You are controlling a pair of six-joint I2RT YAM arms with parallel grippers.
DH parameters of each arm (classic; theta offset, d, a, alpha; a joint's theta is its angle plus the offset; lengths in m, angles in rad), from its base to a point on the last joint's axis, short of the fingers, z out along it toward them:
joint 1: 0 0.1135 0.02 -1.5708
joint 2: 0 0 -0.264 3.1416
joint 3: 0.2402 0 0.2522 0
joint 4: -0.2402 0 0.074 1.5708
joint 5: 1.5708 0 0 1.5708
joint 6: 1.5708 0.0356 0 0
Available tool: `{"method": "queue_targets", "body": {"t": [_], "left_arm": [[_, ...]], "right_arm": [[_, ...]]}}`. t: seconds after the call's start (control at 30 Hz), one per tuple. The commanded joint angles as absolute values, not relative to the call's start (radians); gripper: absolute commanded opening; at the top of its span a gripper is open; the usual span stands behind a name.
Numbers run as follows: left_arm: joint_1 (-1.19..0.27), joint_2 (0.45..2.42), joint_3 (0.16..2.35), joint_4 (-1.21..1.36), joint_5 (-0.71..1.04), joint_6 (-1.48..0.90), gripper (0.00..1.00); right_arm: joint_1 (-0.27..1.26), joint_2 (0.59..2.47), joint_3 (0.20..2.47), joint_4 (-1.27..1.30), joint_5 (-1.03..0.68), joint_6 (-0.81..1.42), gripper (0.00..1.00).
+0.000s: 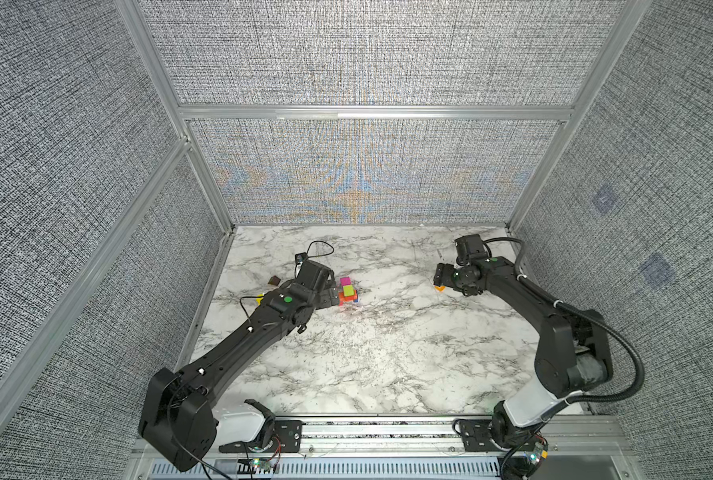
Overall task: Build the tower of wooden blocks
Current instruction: 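Raise the left gripper away while the right gripper grasps the orange Supermarket block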
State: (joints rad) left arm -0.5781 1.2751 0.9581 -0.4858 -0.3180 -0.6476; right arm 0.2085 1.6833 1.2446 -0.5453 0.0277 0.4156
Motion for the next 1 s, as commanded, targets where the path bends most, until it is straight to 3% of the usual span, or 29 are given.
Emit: {"method": "queue_targets", "body": {"t": [0.0,0.4,0.57,0.97], "left_arm": [[-0.577,1.26,0.903,-0.38,-0.359,-0.648,0.99],[-0.575,1.189,0.635,-0.106,-0.441,-0.67,0.99],[-0.575,1.2,0.57,-0.019,-0.394,-0.72,0.99],[-0.574,1.231,0.563,-0.006,-0.397,-0.727,0.98]], "right_arm": [[0.206,1.739,1.281,-0.596,0.055,0.42,0.86],[0.207,1.966,1.49,-0.684,0.118,0.426,0.77],[0.209,2.05,1.567,-0.714,0.133,0.416,0.76],[0.208,2.156,1.637,-0.728,0.144,0.434,0.72]]}}
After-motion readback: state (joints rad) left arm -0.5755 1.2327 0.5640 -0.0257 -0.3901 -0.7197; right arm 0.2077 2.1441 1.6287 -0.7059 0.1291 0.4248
